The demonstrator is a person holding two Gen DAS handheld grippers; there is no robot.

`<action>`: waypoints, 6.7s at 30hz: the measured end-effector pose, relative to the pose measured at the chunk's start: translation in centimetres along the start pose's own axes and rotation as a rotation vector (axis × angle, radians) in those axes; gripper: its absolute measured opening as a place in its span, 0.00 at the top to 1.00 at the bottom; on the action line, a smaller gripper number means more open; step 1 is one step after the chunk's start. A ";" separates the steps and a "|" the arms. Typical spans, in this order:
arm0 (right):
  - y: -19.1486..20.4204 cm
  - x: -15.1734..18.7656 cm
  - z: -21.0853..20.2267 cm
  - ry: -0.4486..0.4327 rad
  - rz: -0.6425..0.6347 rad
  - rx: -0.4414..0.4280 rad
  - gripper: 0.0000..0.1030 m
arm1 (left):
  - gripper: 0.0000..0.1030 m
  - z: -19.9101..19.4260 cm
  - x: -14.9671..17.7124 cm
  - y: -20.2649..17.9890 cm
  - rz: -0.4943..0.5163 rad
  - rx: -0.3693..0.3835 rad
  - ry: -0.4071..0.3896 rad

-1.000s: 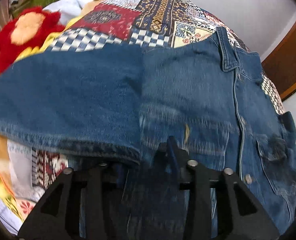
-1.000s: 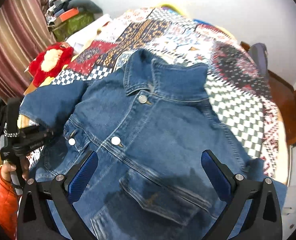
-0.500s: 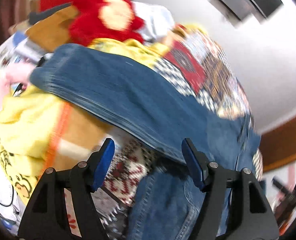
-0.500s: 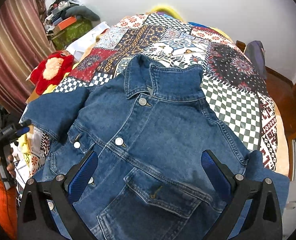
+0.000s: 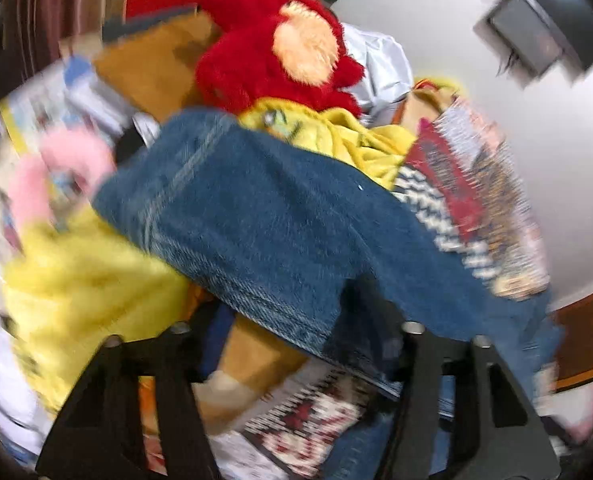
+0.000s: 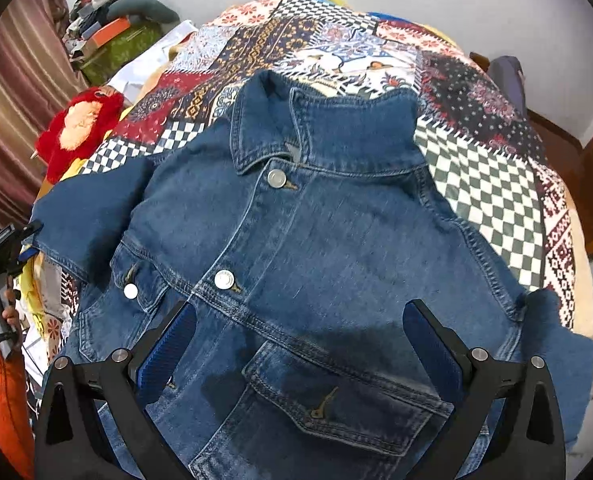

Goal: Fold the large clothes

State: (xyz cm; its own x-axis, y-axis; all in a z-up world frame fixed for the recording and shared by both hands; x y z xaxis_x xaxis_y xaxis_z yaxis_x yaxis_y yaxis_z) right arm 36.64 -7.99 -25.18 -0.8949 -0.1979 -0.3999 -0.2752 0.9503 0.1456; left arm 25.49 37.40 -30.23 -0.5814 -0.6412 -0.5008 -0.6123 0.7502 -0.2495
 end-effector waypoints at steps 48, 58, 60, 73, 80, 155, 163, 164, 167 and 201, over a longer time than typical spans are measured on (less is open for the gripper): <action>-4.9 2.6 -10.6 -0.161 0.021 -0.048 0.00 | 0.35 -10.9 12.1 -27.8 0.789 0.269 -0.066; 8.1 0.9 -5.8 -0.121 -0.306 -0.020 0.00 | 0.31 -6.1 6.6 -13.4 0.499 0.166 0.011; 10.1 1.0 -4.0 -0.106 -0.372 0.006 0.00 | 0.31 -4.9 6.5 -12.0 0.487 0.142 0.028; 15.2 -1.0 7.1 -0.023 -0.522 0.128 0.20 | 0.31 2.4 7.6 -14.4 0.581 0.193 0.135; 14.7 -0.4 9.9 -0.017 -0.555 0.114 0.48 | 0.29 4.4 8.9 -14.9 0.592 0.168 0.141; -23.9 12.6 -9.3 -0.106 0.252 0.226 0.93 | 0.81 -4.1 23.1 -45.9 1.277 0.430 0.161; -25.2 14.6 -5.8 -0.025 0.150 0.372 0.93 | 0.89 -6.1 25.2 -46.2 1.284 0.559 0.261; -25.4 14.7 -5.8 -0.026 0.147 0.380 0.93 | 0.89 -5.6 25.7 -46.1 1.303 0.525 0.259; -26.1 15.1 -6.0 -0.031 0.154 0.398 0.93 | 0.89 -4.6 26.6 -45.8 1.306 0.482 0.285; -31.8 19.4 -14.6 -0.143 0.538 0.189 0.93 | 0.21 1.3 22.0 -42.1 1.137 0.333 0.261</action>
State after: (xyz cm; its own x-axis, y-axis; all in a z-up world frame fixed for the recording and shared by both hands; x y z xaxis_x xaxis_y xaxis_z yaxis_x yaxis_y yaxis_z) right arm 22.89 -45.54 -24.31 -0.8315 0.3458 -0.4348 0.2833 0.9372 0.2035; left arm 39.18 -8.09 -31.78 -0.8113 0.4263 -0.4000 0.4637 0.8860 0.0038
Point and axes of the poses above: each gripper's, at about its wrist camera, not at the fingertips, and z roughly the way its jaws point, y to its left, x to its underside, the point moved 7 cm from there along z, roughly the way its jaws point, and after that the axes turned 8 degrees about z, right-handed, at the moved point
